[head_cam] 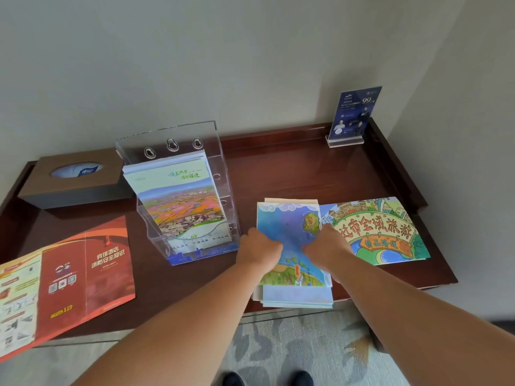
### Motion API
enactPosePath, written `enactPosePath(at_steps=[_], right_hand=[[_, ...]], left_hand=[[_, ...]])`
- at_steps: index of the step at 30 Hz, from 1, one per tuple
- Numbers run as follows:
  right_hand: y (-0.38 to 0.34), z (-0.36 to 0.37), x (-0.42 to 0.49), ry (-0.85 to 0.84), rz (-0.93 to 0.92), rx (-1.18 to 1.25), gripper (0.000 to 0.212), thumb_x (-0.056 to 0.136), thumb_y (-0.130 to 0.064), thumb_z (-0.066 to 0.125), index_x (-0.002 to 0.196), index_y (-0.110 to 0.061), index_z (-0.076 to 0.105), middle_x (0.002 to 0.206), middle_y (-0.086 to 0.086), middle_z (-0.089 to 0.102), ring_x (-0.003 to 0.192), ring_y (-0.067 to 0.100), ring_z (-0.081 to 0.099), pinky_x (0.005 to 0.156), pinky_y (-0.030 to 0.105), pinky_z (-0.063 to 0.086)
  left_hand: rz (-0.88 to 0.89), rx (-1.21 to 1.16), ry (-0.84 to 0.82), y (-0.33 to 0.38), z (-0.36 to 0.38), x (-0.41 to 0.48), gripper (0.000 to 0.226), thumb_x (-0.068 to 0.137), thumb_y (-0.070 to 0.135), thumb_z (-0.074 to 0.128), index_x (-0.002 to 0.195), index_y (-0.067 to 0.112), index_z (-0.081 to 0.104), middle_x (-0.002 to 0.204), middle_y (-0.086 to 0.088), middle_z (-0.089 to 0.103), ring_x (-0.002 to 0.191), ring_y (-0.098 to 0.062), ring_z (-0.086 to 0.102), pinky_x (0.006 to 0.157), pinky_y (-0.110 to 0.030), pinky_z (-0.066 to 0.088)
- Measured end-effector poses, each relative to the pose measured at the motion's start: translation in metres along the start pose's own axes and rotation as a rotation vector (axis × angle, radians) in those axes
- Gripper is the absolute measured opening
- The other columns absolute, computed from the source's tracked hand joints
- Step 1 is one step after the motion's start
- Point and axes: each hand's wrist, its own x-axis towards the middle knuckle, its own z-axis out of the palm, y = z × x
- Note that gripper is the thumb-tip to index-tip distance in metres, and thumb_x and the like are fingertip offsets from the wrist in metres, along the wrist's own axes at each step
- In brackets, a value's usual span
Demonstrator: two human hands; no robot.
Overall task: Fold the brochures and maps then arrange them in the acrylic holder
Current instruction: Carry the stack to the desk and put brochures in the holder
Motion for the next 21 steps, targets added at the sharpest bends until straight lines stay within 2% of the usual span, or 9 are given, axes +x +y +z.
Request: enactPosePath(at_steps=[2, 3, 7, 12, 17, 21], right_hand=[[-0.0018, 0.0011, -0.0009, 0.003, 0.009, -0.03, 0.05, 0.088, -0.015, 0.06, 0.131, 0.0, 0.038, 0.126, 0.02, 0.055, 0.111, 0.035, 0.059, 0.071, 0.032, 0.041], [-0.0012, 0.0019, 0.0003, 0.001, 0.011, -0.043, 0.05, 0.088, -0.015, 0.06, 0.131, 0.0, 0.038, 0.126, 0.019, 0.055, 0.112, 0.034, 0.059, 0.072, 0.032, 0.042], [-0.0046, 0.0, -0.0021, 0.013, -0.011, -0.105, 0.045, 0.087, -0.016, 0.062, 0.126, -0.002, 0.044, 0.122, 0.018, 0.057, 0.109, 0.033, 0.06, 0.071, 0.032, 0.043], [-0.0084, -0.0009, -0.0026, 0.035, -0.047, -0.134, 0.042, 0.087, -0.017, 0.063, 0.123, -0.003, 0.046, 0.119, 0.017, 0.057, 0.107, 0.033, 0.06, 0.073, 0.035, 0.046], [-0.0055, -0.0008, -0.0052, 0.05, -0.075, -0.144, 0.04, 0.088, -0.018, 0.063, 0.121, -0.003, 0.046, 0.119, 0.017, 0.056, 0.106, 0.033, 0.059, 0.072, 0.034, 0.046], [-0.0054, -0.0032, -0.009, 0.016, -0.08, -0.162, 0.044, 0.088, -0.015, 0.061, 0.125, -0.003, 0.042, 0.122, 0.018, 0.055, 0.109, 0.032, 0.058, 0.08, 0.037, 0.05]], left_hand=[[0.033, 0.184, 0.013, -0.0008, 0.0044, -0.0019, 0.05, 0.087, 0.028, 0.055, 0.128, 0.003, 0.042, 0.129, -0.016, 0.044, 0.119, -0.034, 0.049, 0.09, -0.04, 0.045], [0.044, 0.232, 0.025, -0.0014, 0.0064, -0.0037, 0.054, 0.089, 0.032, 0.056, 0.131, 0.003, 0.039, 0.132, -0.015, 0.041, 0.123, -0.035, 0.045, 0.094, -0.042, 0.043], [0.059, 0.274, 0.091, 0.0008, 0.0085, -0.0062, 0.069, 0.091, 0.035, 0.056, 0.143, 0.004, 0.025, 0.141, -0.015, 0.036, 0.128, -0.037, 0.041, 0.095, -0.044, 0.042], [0.143, 0.301, 0.116, 0.0002, 0.0089, -0.0044, 0.073, 0.093, 0.03, 0.055, 0.15, 0.009, 0.014, 0.138, -0.017, 0.039, 0.125, -0.037, 0.042, 0.09, -0.043, 0.042], [0.159, 0.339, 0.132, -0.0002, 0.0094, -0.006, 0.068, 0.095, 0.034, 0.054, 0.148, 0.01, 0.02, 0.137, -0.016, 0.041, 0.125, -0.036, 0.043, 0.088, -0.043, 0.044], [0.18, 0.382, 0.092, -0.002, 0.005, -0.0073, 0.065, 0.094, 0.036, 0.054, 0.147, 0.011, 0.024, 0.134, -0.016, 0.044, 0.123, -0.035, 0.046, 0.088, -0.042, 0.045]])
